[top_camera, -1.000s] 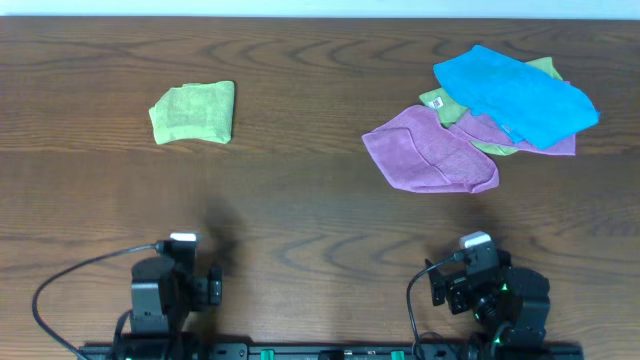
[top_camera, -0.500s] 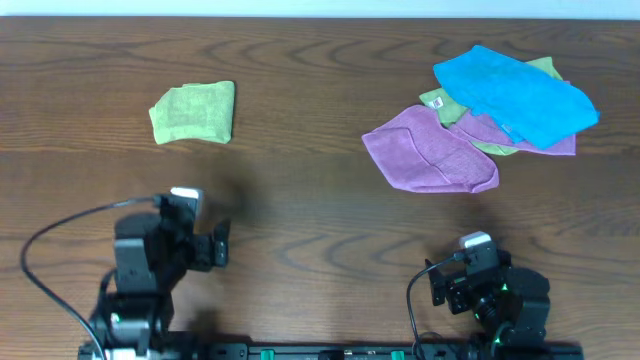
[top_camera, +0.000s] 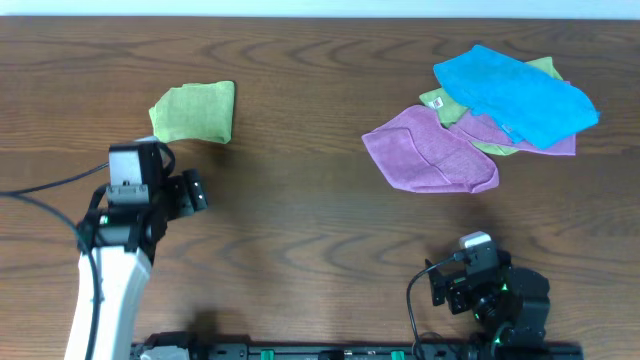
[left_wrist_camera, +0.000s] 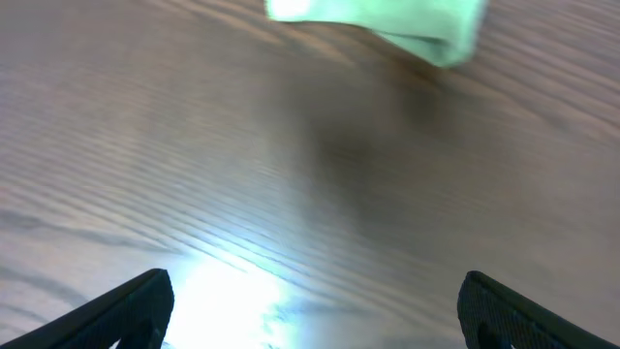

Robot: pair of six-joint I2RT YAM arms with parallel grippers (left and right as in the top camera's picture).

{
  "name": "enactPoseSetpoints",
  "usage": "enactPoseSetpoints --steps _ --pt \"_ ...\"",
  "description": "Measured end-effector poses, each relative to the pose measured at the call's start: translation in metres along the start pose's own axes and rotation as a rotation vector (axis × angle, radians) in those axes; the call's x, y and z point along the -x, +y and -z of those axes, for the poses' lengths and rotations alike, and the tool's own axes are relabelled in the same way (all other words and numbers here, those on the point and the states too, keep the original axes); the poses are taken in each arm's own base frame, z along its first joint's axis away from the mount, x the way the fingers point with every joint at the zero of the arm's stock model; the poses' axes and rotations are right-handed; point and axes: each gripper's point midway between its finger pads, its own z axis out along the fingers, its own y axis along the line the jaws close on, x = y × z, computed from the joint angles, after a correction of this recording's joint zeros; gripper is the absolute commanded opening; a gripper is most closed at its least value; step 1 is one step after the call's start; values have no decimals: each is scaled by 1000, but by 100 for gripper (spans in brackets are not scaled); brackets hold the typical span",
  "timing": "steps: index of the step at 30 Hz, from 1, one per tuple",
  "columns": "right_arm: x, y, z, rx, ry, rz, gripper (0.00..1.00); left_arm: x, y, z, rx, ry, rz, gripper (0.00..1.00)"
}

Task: Fold the cloth
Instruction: 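Reach the left gripper forward and grasp the green cloth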

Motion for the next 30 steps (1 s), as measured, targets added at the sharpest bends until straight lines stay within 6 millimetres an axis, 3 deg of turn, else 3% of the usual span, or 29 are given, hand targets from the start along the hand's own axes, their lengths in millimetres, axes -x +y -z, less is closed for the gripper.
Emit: enactPoseSetpoints --steps 7,11,19,26,30 --pt "0 0 0 0 0 0 99 14 5 -47 66 20 30 95" --pt "0 0 0 0 0 0 99 17 -2 -62 57 55 -6 95" --pt "0 0 0 0 0 0 99 68 -45 -70 -11 -25 -227 95" --pt "0 0 0 0 0 0 99 75 -59 -100 -6 48 -285 95" --pt "0 0 0 0 0 0 99 79 -82 -110 -24 70 -337 95"
